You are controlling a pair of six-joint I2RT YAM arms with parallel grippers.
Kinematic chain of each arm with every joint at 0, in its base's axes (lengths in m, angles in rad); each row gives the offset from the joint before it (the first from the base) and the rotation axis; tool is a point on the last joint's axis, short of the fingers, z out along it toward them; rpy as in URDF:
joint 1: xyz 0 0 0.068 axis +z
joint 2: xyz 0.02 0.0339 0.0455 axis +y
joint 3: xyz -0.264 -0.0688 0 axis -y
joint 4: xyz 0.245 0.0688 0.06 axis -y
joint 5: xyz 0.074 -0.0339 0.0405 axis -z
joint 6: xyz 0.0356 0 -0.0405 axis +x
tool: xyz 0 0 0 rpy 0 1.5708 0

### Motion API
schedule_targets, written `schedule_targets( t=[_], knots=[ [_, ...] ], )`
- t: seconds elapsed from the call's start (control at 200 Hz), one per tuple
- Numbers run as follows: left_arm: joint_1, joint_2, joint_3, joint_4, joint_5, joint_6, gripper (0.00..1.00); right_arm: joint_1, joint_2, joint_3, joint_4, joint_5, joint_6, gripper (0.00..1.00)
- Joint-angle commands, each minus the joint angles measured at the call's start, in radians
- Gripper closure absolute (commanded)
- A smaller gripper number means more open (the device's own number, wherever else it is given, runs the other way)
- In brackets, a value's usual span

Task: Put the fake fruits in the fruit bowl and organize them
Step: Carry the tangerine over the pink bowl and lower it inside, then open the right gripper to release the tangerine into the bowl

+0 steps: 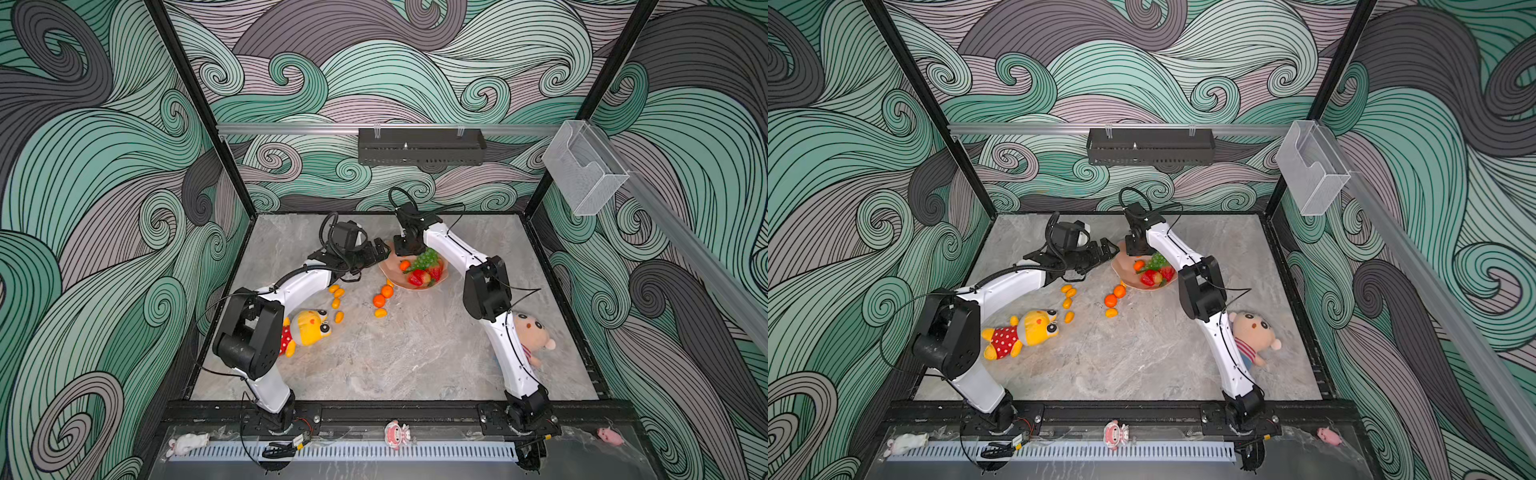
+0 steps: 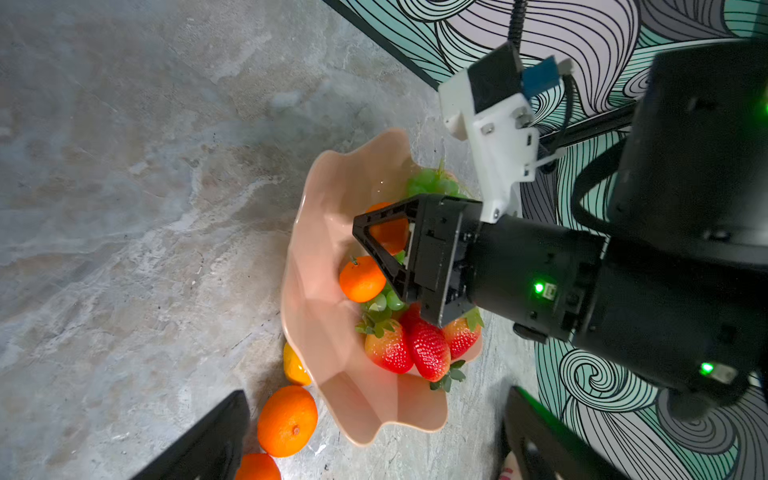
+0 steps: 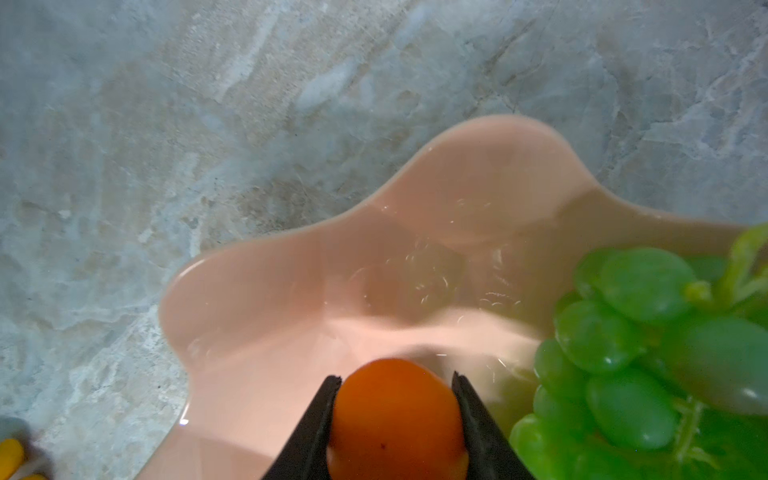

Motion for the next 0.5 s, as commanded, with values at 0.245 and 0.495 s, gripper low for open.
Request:
schedule_targets(
  t=[0.245,0.495],
  knots=[
    [0.008,0.016,0.036,0.005,0.025,0.025,0.01,-0.001,0.044,0.051,-0.05,0.02,-0.028,0.58],
    [0.008,0.005,0.032,-0.01,0.027,0.026,0.01,-0.001,0.026,0.052,-0.053,0.018,-0.034,0.51]
  ],
)
